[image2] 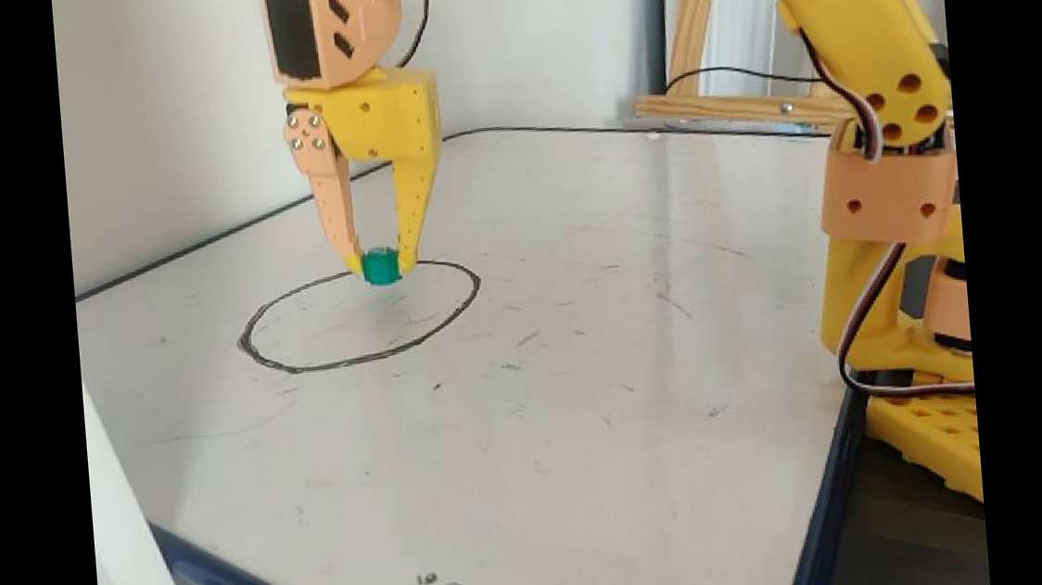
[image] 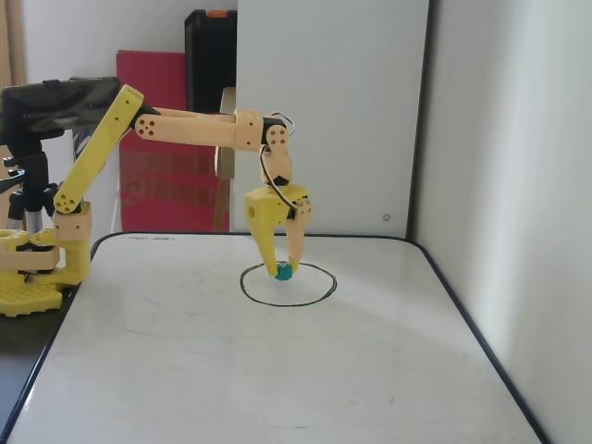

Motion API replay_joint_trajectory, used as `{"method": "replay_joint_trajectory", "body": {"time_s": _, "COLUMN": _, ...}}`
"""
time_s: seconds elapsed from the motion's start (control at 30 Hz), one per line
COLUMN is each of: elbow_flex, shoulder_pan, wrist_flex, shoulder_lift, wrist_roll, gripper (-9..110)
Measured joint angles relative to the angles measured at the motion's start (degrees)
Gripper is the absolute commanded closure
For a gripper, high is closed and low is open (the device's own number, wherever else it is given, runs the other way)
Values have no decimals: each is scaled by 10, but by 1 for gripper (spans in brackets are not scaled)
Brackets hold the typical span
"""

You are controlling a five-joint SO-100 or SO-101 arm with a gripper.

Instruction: Grasp a green cube and put it in the black circle

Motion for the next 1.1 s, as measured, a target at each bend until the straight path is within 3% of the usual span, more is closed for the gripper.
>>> {"method": "replay_joint_trajectory", "body": {"time_s": 0.57, "elbow_flex": 2, "shoulder_pan": -21, "wrist_flex": -15, "shoulder_lift": -11, "wrist_roll": 6, "gripper": 101}}
{"method": "replay_joint_trajectory", "body": {"time_s": 1.1, "elbow_flex": 2, "shoulder_pan": -21, "wrist_flex": -20, "shoulder_lift": -16, "wrist_roll": 6, "gripper": 91}}
